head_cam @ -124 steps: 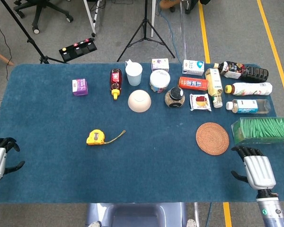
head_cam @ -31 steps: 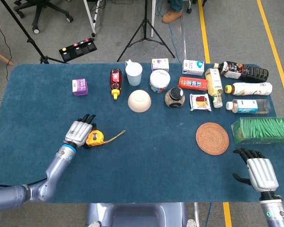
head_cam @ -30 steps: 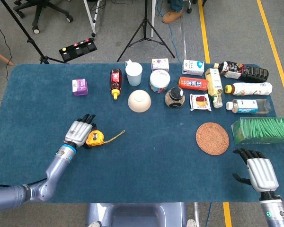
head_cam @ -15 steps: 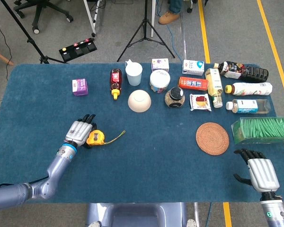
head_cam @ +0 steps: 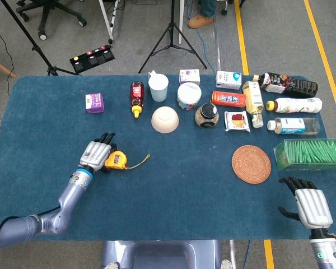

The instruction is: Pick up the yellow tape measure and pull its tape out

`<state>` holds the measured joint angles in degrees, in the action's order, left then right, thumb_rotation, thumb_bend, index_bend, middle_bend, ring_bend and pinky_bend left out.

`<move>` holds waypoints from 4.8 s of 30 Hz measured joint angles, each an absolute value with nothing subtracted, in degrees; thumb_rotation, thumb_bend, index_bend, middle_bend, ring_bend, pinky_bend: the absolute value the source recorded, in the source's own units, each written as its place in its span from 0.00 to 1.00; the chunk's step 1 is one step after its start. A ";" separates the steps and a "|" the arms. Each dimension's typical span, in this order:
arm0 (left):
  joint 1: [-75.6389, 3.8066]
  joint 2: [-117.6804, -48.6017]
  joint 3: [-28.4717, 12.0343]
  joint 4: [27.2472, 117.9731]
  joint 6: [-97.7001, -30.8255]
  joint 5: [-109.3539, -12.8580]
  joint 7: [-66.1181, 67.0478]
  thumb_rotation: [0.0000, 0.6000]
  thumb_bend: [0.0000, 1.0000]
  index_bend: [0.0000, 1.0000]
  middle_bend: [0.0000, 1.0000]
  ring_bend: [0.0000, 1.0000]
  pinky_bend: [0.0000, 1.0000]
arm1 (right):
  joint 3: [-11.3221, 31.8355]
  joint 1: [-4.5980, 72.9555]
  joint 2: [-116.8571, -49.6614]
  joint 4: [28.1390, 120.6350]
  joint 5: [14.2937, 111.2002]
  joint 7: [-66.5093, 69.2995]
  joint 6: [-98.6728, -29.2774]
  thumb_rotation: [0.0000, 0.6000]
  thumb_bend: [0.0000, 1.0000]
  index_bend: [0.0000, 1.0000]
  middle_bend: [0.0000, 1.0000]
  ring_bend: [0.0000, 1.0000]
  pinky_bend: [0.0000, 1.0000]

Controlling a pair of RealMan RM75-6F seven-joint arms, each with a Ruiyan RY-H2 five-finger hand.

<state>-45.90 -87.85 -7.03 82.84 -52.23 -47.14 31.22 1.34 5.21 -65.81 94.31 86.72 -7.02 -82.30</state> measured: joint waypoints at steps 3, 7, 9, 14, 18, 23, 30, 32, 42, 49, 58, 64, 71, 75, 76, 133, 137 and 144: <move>-46.15 -88.08 -6.95 82.30 -51.63 -48.41 30.38 1.00 0.19 0.38 0.05 0.00 0.21 | 1.33 5.11 -65.73 94.39 86.70 -7.04 -82.40 1.00 0.15 0.28 0.31 0.32 0.29; -46.33 -88.47 -6.81 81.84 -51.45 -49.92 29.56 1.00 0.20 0.42 0.05 0.00 0.21 | 1.25 4.94 -65.70 94.35 86.68 -6.96 -82.52 1.00 0.15 0.28 0.31 0.32 0.29; -46.37 -88.60 -6.72 81.73 -51.52 -50.52 29.36 1.00 0.20 0.43 0.05 0.00 0.21 | 1.26 4.89 -65.67 94.33 86.62 -6.92 -82.52 1.00 0.15 0.28 0.31 0.32 0.29; -46.22 -87.70 -6.61 82.37 -51.87 -50.88 29.14 1.00 0.20 0.44 0.05 0.00 0.21 | 1.29 4.86 -65.66 94.16 86.74 -6.59 -82.60 1.00 0.15 0.28 0.31 0.32 0.29; -45.80 -85.40 -6.29 84.25 -52.39 -51.21 29.31 1.00 0.21 0.44 0.05 0.00 0.21 | 1.27 4.80 -65.77 93.91 86.79 -6.30 -82.61 1.00 0.15 0.28 0.31 0.32 0.29; -44.39 -81.10 -5.62 87.53 -54.06 -51.88 29.23 1.00 0.21 0.44 0.05 0.00 0.21 | 1.29 4.77 -65.96 93.45 86.83 -5.89 -82.61 1.00 0.15 0.28 0.31 0.32 0.29; -42.95 -76.49 -5.18 91.41 -55.69 -52.22 29.22 1.00 0.21 0.44 0.05 0.00 0.21 | 1.36 5.03 -66.16 92.91 86.73 -5.34 -82.06 1.00 0.15 0.28 0.31 0.32 0.29; -43.33 -76.95 -5.14 91.26 -55.13 -51.73 29.85 1.00 0.21 0.44 0.05 0.00 0.21 | 1.39 5.00 -66.15 92.80 86.64 -5.17 -82.08 1.00 0.15 0.28 0.31 0.32 0.29; -47.50 -81.63 -5.44 89.76 -52.53 -46.82 36.11 1.00 0.19 0.39 0.05 0.00 0.20 | 1.34 4.69 -65.93 92.84 86.54 -4.83 -82.37 1.00 0.15 0.28 0.31 0.32 0.29; -51.25 -84.14 -6.36 90.58 -53.20 -41.54 42.30 1.00 0.14 0.11 0.00 0.00 0.15 | 1.09 4.04 -65.51 93.23 86.53 -4.65 -83.03 1.00 0.15 0.28 0.31 0.32 0.29; -51.80 -80.09 -5.10 96.57 -53.45 -36.90 42.82 1.00 0.14 0.12 0.00 0.00 0.16 | 1.05 3.51 -65.44 93.09 86.56 -3.79 -83.63 1.00 0.15 0.28 0.31 0.32 0.29; -50.43 -78.68 -3.98 96.42 -53.92 -38.54 39.87 1.00 0.14 0.17 0.00 0.00 0.17 | 1.09 3.57 -65.47 93.21 86.86 -3.82 -83.63 1.00 0.15 0.28 0.31 0.32 0.29; -50.11 -81.19 -4.14 92.93 -53.68 -39.48 37.04 1.00 0.14 0.23 0.00 0.00 0.21 | 1.07 3.53 -65.45 93.57 86.70 -4.30 -83.44 1.00 0.15 0.28 0.31 0.32 0.29; -50.53 -83.40 -4.60 90.76 -52.66 -39.97 35.72 1.00 0.14 0.24 0.00 0.01 0.21 | 1.11 3.34 -65.29 93.80 86.36 -4.57 -83.49 1.00 0.15 0.28 0.31 0.32 0.29; -50.78 -83.99 -4.79 90.28 -52.43 -40.08 35.52 1.00 0.14 0.24 0.01 0.01 0.21 | 1.11 3.26 -65.24 93.81 86.27 -4.57 -83.52 1.00 0.15 0.28 0.31 0.32 0.29; -56.40 -69.24 -9.12 97.95 -40.43 -61.40 21.13 1.00 0.39 0.62 0.43 0.44 0.55 | 4.42 8.59 -67.35 104.26 89.50 5.92 -80.58 1.00 0.15 0.20 0.30 0.32 0.39; -58.30 -69.18 -10.21 99.51 -39.52 -60.41 21.08 1.00 0.39 0.62 0.43 0.44 0.55 | 5.52 10.15 -69.23 106.12 87.82 10.23 -78.75 1.00 0.15 0.16 0.28 0.30 0.39; -62.65 -69.15 -11.41 101.42 -37.98 -55.47 23.04 1.00 0.38 0.62 0.43 0.44 0.55 | 7.64 13.11 -72.37 107.92 83.80 14.25 -75.04 1.00 0.15 0.10 0.21 0.25 0.35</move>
